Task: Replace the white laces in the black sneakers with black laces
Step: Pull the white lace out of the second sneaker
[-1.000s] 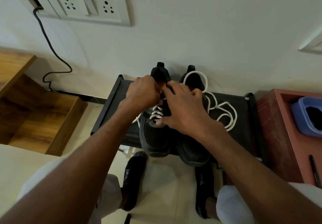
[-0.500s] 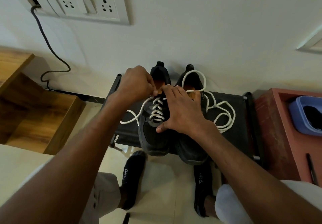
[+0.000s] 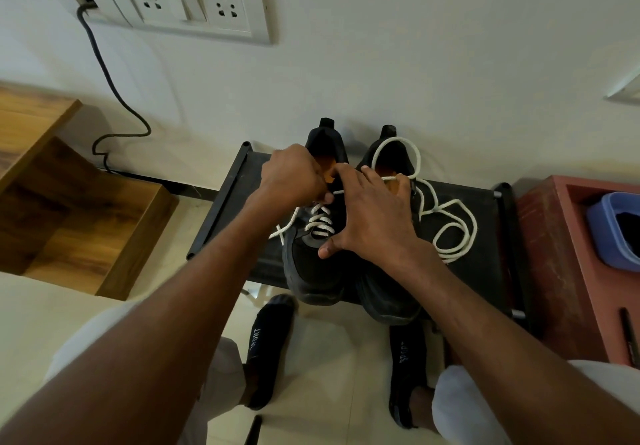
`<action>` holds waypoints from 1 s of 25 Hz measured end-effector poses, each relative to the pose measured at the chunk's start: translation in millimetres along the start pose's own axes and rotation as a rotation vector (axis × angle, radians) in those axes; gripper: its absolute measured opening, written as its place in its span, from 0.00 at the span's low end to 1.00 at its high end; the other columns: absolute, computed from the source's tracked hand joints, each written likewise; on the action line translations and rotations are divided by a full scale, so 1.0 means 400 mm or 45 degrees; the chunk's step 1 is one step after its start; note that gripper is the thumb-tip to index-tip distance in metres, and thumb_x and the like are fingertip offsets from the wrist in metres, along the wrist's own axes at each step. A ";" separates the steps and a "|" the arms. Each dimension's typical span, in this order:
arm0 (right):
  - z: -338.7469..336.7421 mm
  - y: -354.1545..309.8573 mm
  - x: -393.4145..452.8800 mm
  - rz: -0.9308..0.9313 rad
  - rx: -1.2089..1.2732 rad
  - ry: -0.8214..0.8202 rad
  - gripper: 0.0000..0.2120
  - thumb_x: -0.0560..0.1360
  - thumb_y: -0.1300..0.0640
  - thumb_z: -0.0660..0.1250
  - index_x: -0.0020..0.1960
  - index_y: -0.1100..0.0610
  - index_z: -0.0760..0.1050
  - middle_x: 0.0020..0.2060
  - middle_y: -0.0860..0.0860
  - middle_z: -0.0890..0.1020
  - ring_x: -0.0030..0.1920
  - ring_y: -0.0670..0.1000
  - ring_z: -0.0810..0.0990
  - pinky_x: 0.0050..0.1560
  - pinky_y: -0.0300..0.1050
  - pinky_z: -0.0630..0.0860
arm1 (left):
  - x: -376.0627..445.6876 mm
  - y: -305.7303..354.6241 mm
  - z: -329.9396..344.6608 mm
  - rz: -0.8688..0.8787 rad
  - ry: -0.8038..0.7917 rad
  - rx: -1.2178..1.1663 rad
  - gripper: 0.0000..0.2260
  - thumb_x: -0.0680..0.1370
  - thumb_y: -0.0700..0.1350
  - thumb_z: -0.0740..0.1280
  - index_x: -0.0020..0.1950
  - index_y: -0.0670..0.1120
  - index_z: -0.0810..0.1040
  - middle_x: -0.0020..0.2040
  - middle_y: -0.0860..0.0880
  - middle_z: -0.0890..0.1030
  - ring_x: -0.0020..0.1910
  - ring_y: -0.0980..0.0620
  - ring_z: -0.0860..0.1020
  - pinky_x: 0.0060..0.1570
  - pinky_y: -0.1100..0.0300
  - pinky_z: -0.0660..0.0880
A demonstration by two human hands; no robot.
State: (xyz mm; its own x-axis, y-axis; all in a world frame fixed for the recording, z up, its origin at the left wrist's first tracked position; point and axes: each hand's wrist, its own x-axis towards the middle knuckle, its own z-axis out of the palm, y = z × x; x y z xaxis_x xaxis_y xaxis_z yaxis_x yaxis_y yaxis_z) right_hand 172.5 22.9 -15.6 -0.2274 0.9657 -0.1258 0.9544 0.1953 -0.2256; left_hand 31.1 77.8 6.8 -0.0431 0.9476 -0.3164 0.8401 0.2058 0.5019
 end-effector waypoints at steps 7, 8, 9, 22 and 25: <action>-0.001 0.004 0.000 -0.002 0.040 0.004 0.62 0.55 0.29 0.82 0.79 0.45 0.55 0.79 0.45 0.65 0.82 0.53 0.58 0.77 0.70 0.48 | 0.012 -0.047 0.003 -0.120 -0.087 -0.345 0.07 0.69 0.43 0.82 0.34 0.50 0.85 0.39 0.49 0.86 0.45 0.50 0.84 0.53 0.51 0.82; -0.003 0.005 0.000 -0.003 0.032 0.000 0.62 0.55 0.29 0.82 0.79 0.45 0.55 0.80 0.45 0.65 0.82 0.53 0.57 0.77 0.70 0.48 | 0.010 -0.051 0.006 -0.137 -0.079 -0.399 0.08 0.70 0.42 0.81 0.34 0.49 0.85 0.38 0.49 0.85 0.42 0.51 0.82 0.48 0.53 0.81; -0.002 0.006 0.000 -0.003 0.021 -0.003 0.62 0.55 0.29 0.82 0.79 0.45 0.54 0.80 0.45 0.64 0.83 0.54 0.56 0.77 0.70 0.48 | 0.006 -0.055 0.007 -0.153 -0.078 -0.477 0.09 0.71 0.41 0.80 0.34 0.49 0.84 0.37 0.49 0.84 0.38 0.52 0.79 0.42 0.56 0.78; 0.000 0.011 -0.002 0.005 0.028 -0.019 0.63 0.55 0.29 0.81 0.80 0.46 0.54 0.80 0.45 0.64 0.83 0.54 0.53 0.77 0.72 0.50 | -0.003 -0.027 -0.004 0.318 0.033 0.158 0.11 0.74 0.46 0.77 0.37 0.58 0.79 0.35 0.56 0.77 0.38 0.53 0.78 0.31 0.63 0.66; -0.005 0.011 -0.004 -0.001 0.031 -0.022 0.63 0.55 0.29 0.81 0.80 0.46 0.53 0.80 0.45 0.63 0.83 0.55 0.53 0.77 0.72 0.50 | -0.012 -0.018 -0.012 0.084 0.001 -0.233 0.08 0.76 0.40 0.75 0.38 0.48 0.82 0.36 0.51 0.82 0.38 0.54 0.80 0.35 0.62 0.73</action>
State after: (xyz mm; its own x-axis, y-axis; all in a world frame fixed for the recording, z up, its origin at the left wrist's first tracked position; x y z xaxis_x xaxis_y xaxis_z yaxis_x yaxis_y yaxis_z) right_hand 177.2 22.7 -14.5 -0.2317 0.9623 -0.1422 0.9493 0.1917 -0.2492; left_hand 22.5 72.9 8.7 0.0083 0.9608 -0.2771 0.7288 0.1839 0.6596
